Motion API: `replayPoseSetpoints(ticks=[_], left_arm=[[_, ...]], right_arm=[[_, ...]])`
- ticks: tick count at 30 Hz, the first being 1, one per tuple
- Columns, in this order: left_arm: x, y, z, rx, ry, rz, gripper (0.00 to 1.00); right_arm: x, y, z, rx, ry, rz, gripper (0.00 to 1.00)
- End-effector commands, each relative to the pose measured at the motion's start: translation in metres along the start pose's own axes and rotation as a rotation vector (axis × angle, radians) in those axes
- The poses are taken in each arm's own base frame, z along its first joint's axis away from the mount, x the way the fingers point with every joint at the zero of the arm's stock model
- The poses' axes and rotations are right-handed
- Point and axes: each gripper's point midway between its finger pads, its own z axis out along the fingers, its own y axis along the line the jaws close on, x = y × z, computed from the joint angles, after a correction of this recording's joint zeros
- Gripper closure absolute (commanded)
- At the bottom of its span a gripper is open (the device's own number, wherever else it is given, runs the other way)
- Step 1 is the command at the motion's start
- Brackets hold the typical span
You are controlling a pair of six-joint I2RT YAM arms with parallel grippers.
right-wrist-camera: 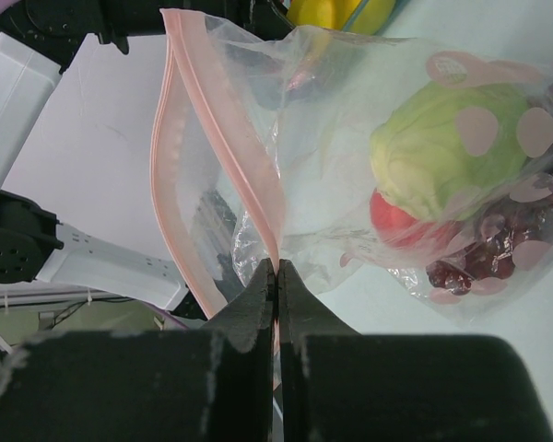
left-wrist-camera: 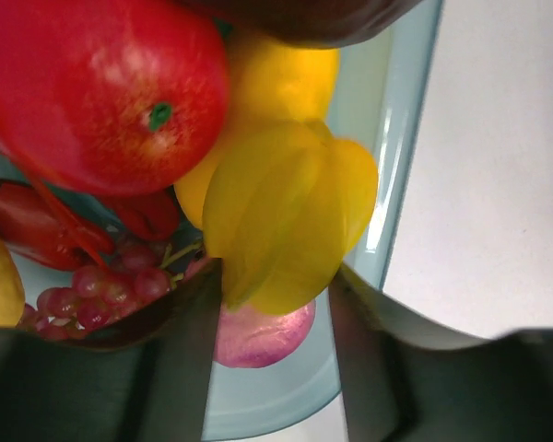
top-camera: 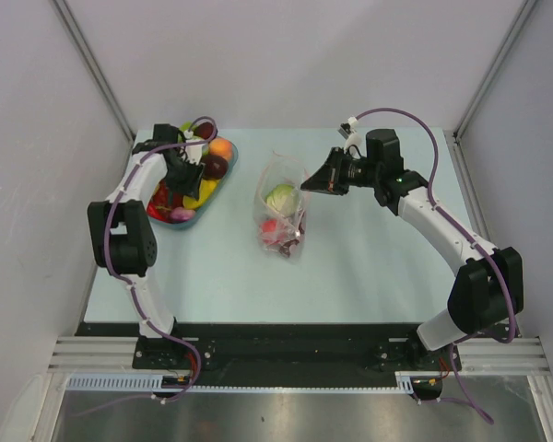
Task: Place the food in the zip-top bag and seal the zipper
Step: Pick up the fake fruit from the bin, then place the fake fruit in the zipper food storage bag.
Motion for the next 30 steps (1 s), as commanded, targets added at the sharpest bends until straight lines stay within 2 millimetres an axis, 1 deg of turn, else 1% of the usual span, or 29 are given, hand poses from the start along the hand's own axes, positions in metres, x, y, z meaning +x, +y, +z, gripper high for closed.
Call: replayPoseSetpoints(ticks=[1,2,3,4,6,7,10,12,13,14,15,16,17,18,19,20,21,22,23,25,26,27,28,29,30], left_arm=[[-0.021,0.014,-0.030,-0.030,-0.095,-0.005,0.55],[-0.022,0.015,-0.033,-0.032,-0.101,-0.007,0.60],[-0.023,0.014,-0.037,-0.035,-0.108,-0.005,0.61],[-0.028,0.014,-0.049,-0.042,-0.135,-0.004,0.62],[-0.033,0.009,-0.063,-0.035,-0.166,0.006,0.63],[-0.038,0.008,-0.077,-0.042,-0.195,0.011,0.64],[-0.045,-0.005,-0.105,-0.007,-0.236,0.019,0.65],[-0.052,-0.020,-0.136,0.028,-0.290,0.021,0.65],[-0.058,-0.036,-0.150,0.097,-0.334,0.034,0.64],[-0.065,-0.052,-0.169,0.121,-0.377,0.055,0.64],[-0.077,-0.069,-0.192,0.145,-0.429,0.072,0.64],[-0.086,-0.085,-0.208,0.173,-0.473,0.095,0.64],[-0.094,-0.116,-0.226,0.212,-0.516,0.146,0.62],[-0.107,-0.133,-0.248,0.231,-0.575,0.161,0.62],[-0.112,-0.150,-0.257,0.255,-0.600,0.182,0.62],[-0.114,-0.181,-0.266,0.316,-0.618,0.225,0.61],[-0.118,-0.196,-0.275,0.346,-0.647,0.224,0.61],[-0.118,-0.208,-0.277,0.361,-0.655,0.250,0.61],[-0.114,-0.234,-0.279,0.397,-0.657,0.316,0.60],[-0.108,-0.256,-0.275,0.427,-0.654,0.379,0.58],[-0.104,-0.273,-0.273,0.466,-0.652,0.403,0.57],[-0.101,-0.280,-0.259,0.490,-0.638,0.390,0.56],[-0.098,-0.286,-0.254,0.502,-0.630,0.393,0.56],[-0.097,-0.287,-0.246,0.504,-0.613,0.385,0.56],[-0.093,-0.284,-0.231,0.491,-0.580,0.364,0.57]], right_arm=[[-0.012,0.019,-0.006,-0.044,-0.022,-0.052,1.00],[-0.013,0.018,-0.006,-0.044,-0.023,-0.053,1.00],[-0.013,0.017,-0.006,-0.044,-0.023,-0.053,1.00],[-0.013,0.018,-0.006,-0.045,-0.023,-0.054,1.00],[-0.013,0.017,-0.005,-0.044,-0.023,-0.055,1.00],[-0.014,0.017,-0.006,-0.043,-0.025,-0.054,1.00],[-0.014,0.016,-0.004,-0.045,-0.027,-0.055,1.00],[-0.015,0.016,-0.004,-0.046,-0.029,-0.052,1.00],[-0.015,0.018,-0.003,-0.051,-0.028,-0.053,1.00],[-0.015,0.018,-0.002,-0.052,-0.028,-0.051,1.00],[-0.014,0.019,-0.001,-0.053,-0.028,-0.053,1.00],[-0.014,0.018,0.000,-0.053,-0.026,-0.050,1.00],[-0.013,0.017,0.002,-0.051,-0.021,-0.038,1.00],[-0.012,0.018,0.003,-0.057,-0.018,-0.038,1.00],[-0.012,0.020,0.005,-0.063,-0.019,-0.041,1.00],[-0.012,0.021,0.005,-0.068,-0.020,-0.041,1.00],[-0.013,0.023,0.006,-0.077,-0.022,-0.043,1.00],[-0.013,0.025,0.007,-0.083,-0.022,-0.043,1.00],[-0.014,0.026,0.006,-0.087,-0.024,-0.044,1.00],[-0.012,0.028,0.007,-0.094,-0.019,-0.040,1.00],[-0.013,0.030,0.006,-0.097,-0.022,-0.041,1.00],[-0.011,0.032,0.007,-0.107,-0.016,-0.039,1.00],[-0.013,0.035,0.005,-0.113,-0.022,-0.039,1.00],[-0.014,0.038,0.003,-0.120,-0.027,-0.043,1.00],[-0.014,0.041,0.002,-0.128,-0.027,-0.050,1.00]])
